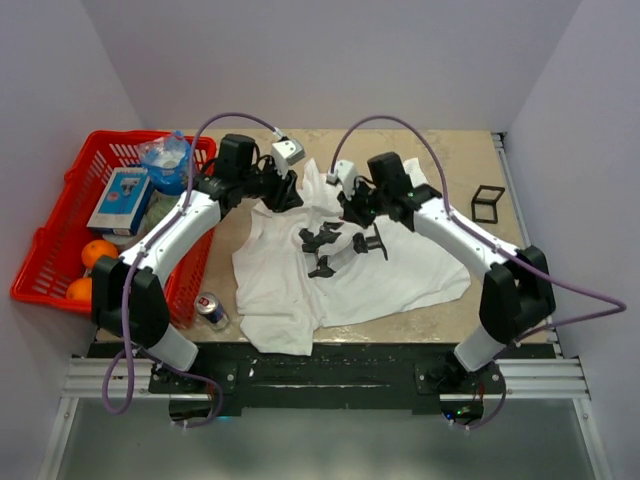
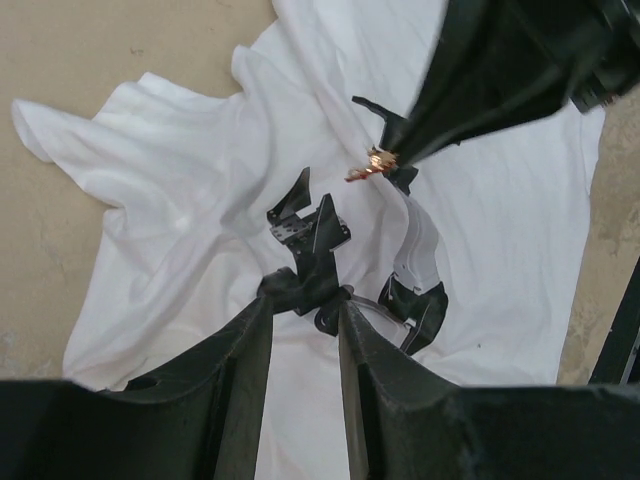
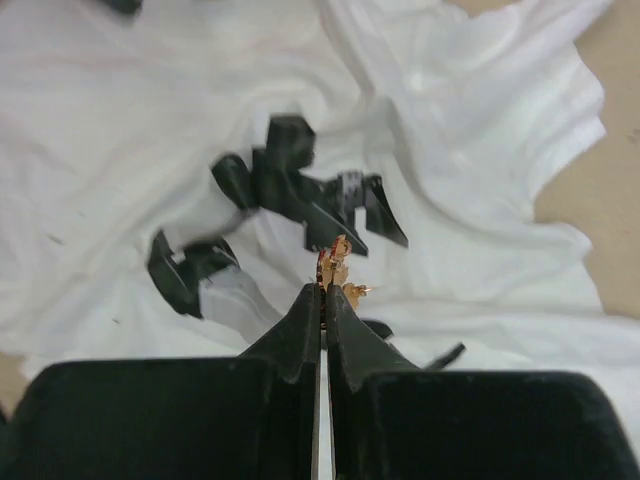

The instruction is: Remove the brooch from the garment

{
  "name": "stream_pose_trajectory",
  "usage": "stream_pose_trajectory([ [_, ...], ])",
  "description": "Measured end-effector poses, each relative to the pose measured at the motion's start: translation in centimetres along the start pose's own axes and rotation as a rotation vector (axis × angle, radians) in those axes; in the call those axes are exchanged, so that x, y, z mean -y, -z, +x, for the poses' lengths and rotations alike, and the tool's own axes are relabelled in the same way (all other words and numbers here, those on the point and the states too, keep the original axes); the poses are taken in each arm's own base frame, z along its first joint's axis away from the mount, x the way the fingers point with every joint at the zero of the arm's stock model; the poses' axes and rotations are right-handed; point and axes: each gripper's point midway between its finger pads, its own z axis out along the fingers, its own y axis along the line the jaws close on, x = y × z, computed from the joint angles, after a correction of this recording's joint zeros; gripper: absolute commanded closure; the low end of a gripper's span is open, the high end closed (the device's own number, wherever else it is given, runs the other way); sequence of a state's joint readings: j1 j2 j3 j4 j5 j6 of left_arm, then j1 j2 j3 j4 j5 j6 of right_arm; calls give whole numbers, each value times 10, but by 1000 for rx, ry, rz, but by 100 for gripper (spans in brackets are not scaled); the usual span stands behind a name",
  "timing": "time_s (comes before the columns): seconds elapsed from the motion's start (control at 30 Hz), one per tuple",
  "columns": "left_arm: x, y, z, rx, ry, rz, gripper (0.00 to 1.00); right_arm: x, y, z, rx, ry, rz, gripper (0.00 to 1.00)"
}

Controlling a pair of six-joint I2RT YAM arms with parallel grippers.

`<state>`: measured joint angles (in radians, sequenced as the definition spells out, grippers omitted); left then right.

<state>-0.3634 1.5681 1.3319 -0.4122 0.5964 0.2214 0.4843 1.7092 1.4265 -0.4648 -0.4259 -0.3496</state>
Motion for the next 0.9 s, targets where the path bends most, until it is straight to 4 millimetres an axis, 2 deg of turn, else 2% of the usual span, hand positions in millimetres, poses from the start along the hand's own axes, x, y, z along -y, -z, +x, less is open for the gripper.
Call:
stream_pose_trajectory([
  [0.07,-2,-1,-4,16,9,-6,63,-3,9,25,-28,119,78,100],
  [0.2,-3,-3,-9,36,16,-11,63,8,21,73,-110,272,222,100],
  [0.3,-4,-4,-10,43,17,-12,63,7,30,98,-164,358,285,100],
  [0.5,-8,-11,-10,49,20,-13,63,-6,25,120,-220,455,333,100],
  [0.6,-9,-14,-9,51,20,-10,63,-10,23,123,-226,455,324,96],
  [0.73,-10,-15,-9,55,18,-6,63,-18,17,126,-212,428,279,82],
  [0.9,-9,-16,-10,60,17,0,63,-33,1,135,-214,386,182,80],
])
